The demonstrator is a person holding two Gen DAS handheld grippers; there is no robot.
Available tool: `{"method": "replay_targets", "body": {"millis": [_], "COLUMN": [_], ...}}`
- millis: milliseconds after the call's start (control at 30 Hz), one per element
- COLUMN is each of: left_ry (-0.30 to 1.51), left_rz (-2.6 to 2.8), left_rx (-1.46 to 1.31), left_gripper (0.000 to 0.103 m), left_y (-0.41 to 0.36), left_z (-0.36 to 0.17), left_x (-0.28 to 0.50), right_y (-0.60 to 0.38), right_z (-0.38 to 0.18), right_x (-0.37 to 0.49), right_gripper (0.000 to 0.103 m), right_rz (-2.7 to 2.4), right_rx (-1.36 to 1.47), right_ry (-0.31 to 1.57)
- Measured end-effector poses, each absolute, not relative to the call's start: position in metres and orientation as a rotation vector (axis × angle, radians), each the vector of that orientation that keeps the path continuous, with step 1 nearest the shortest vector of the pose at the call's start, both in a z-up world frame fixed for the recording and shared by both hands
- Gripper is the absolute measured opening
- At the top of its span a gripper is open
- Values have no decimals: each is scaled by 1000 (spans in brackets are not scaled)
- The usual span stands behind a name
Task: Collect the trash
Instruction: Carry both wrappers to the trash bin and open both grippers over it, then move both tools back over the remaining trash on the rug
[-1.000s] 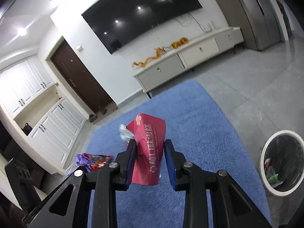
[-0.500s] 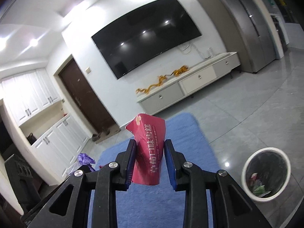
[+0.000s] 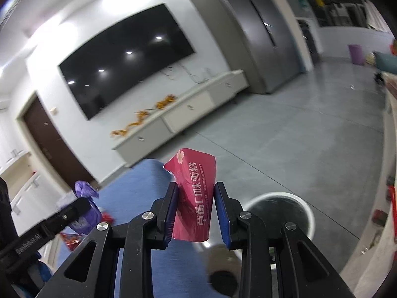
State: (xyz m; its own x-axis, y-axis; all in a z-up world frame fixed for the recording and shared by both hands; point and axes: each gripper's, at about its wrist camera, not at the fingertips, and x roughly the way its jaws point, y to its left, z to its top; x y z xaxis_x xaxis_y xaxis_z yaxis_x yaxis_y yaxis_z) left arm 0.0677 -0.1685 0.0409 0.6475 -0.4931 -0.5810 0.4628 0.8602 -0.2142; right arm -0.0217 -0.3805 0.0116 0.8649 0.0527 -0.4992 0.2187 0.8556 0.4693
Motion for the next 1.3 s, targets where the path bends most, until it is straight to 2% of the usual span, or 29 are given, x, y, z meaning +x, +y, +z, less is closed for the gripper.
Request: {"method": "replay_targets", "body": {"millis": [433, 600, 633, 667, 767, 867, 1033, 1300], "left_ry": [870, 923, 929, 932, 950, 957, 933, 819], "left_rz": [-688, -724, -729, -730, -744, -746, -720, -589], "left_rx": [26, 14, 15, 17, 13, 7, 5, 3], "left_gripper": [32, 41, 49, 53, 54, 54, 54, 54], "left_y": [-277, -298, -303, -307, -319, -323, -314, -279], "left_z": [-45, -71, -75, -78, -86, -89, -83, -51], "left_x": [142, 159, 162, 164, 168, 169, 163, 139], "right_y": [-446, -459, -461, -464, -470, -473, -471, -455], "right_z": [-90, -119, -123, -127, -137, -143, -138, -99], "right_x": [27, 38, 38, 37, 38, 36, 29, 9], "right_gripper": [28, 33, 33, 35, 40, 46, 47, 50], "right_rz": [-218, -262, -273, -284, -320, -334, -335, -345], "right_rx": [657, 671, 672, 676, 687, 702, 711, 663], "right_ry": [705, 755, 762, 768, 785, 793, 784, 719]}}
